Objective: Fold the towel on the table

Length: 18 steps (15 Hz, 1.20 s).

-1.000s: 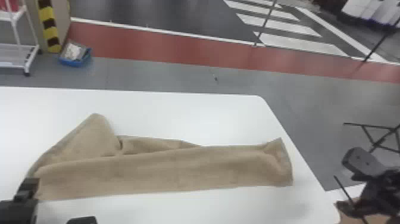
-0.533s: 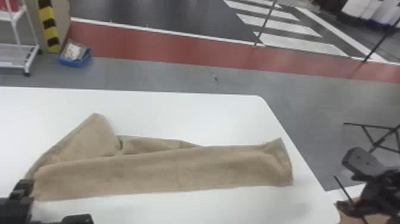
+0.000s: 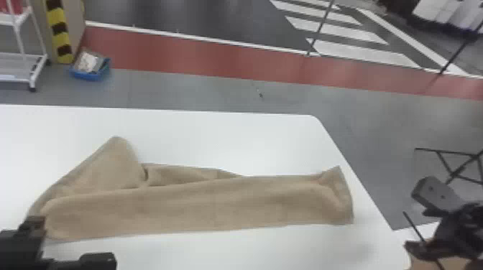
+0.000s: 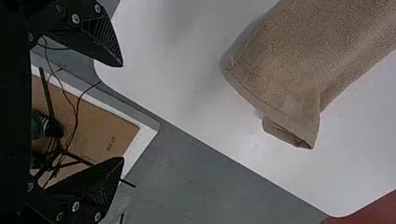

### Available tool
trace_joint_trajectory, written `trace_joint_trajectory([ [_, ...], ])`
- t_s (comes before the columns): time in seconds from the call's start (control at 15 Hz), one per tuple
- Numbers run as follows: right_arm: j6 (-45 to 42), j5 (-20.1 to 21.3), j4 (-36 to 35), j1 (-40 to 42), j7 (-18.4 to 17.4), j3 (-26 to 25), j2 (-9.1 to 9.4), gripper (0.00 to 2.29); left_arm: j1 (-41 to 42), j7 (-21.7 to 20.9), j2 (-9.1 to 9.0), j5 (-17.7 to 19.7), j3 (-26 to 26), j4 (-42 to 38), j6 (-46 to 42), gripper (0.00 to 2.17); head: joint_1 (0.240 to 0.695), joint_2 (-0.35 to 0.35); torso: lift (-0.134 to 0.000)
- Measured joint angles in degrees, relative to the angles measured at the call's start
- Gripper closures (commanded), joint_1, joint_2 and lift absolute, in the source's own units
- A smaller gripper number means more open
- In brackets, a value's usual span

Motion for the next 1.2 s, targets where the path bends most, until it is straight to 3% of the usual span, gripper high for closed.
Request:
trace_joint_trajectory([
  [0.13, -0.61, -0.12, 0.24, -0.5, -0.54, 0.19, -0.26, 0.19, -0.19, -1.37, -0.33, -0.3, 0.1, 0.21, 0.02, 1.34, 0.695, -0.35, -0.124],
  [0.47, -1.42, 2.24, 3.27, -2.92, -0.85, 4.96, -1.21, 0.19, -0.66, -4.42, -1.11, -1.14, 0.33, 0.33, 0.02, 1.34, 0.695, -0.35, -0.124],
  [0.73, -1.17, 4.99, 8.23, -6.81, -2.01, 10.76, -1.74, 0.29, -0.74, -4.41, -1.15, -1.35, 0.44, 0.28, 0.19, 1.34, 0.695, -0.35, -0.124],
  [1.2, -0.2, 9.81, 12.49, -10.5, -2.97, 19.61, -1.17, 0.45, -0.47, -4.45, -1.14, -1.36, 0.56, 0.25, 0.2, 1.34, 0.695, -0.35, -0.124],
])
